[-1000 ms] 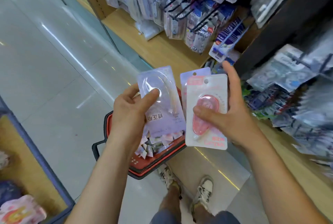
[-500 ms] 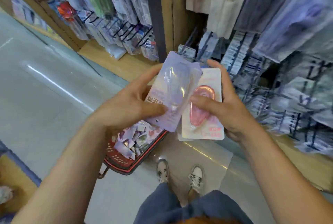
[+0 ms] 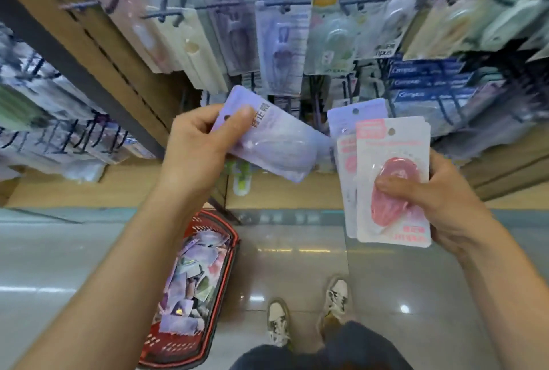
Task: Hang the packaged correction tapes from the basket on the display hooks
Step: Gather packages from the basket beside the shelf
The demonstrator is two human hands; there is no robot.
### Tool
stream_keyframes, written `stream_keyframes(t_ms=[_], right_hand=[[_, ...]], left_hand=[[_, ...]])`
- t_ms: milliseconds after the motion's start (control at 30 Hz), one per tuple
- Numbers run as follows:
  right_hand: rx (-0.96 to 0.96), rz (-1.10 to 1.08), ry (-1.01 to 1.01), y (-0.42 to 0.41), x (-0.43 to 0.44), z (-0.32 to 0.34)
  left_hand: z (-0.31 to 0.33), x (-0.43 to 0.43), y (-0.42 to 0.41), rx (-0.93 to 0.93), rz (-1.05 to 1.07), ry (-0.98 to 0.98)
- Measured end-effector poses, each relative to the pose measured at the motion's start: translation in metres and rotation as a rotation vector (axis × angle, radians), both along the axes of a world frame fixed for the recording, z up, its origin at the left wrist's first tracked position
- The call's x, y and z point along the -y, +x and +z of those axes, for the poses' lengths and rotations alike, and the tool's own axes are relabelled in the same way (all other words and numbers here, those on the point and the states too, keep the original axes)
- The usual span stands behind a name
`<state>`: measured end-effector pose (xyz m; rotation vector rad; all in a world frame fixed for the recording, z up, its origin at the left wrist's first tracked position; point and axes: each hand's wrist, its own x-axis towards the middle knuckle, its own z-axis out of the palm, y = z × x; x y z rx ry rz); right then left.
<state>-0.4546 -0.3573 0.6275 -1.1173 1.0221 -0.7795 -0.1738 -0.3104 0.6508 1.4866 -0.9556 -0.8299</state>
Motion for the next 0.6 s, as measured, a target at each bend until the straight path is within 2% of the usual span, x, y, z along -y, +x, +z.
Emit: stream_keyframes(t_ms=[100,167,400,533,600], right_hand=[[0.107,-0.076,-0.015,-0.033,-0.007,0.011],[0.215,-0.044,-0.023,-0.054,-0.010,0.017],[0.394,-0.039,0.048,-0.129,-0.005,0.023],[0.421,-0.060,0.095,-0.189,-0.005,0.026],[0.463,-0.071,0.094,-0.217,-0.005,0.031]], left_hand=[[0.012,0.019,-0.036,0.140,-0.135,-0.016],[0.016,0.033,-0.060,0.225,-0.215,-0.035],[0.028,0.065,-0.174,0.233,-0.342,-0.017],[0.031,0.079,-0.244,0.293,-0.311,-0.019],[0.037,0.084,-0.278,0.213,-0.276,-0.027]])
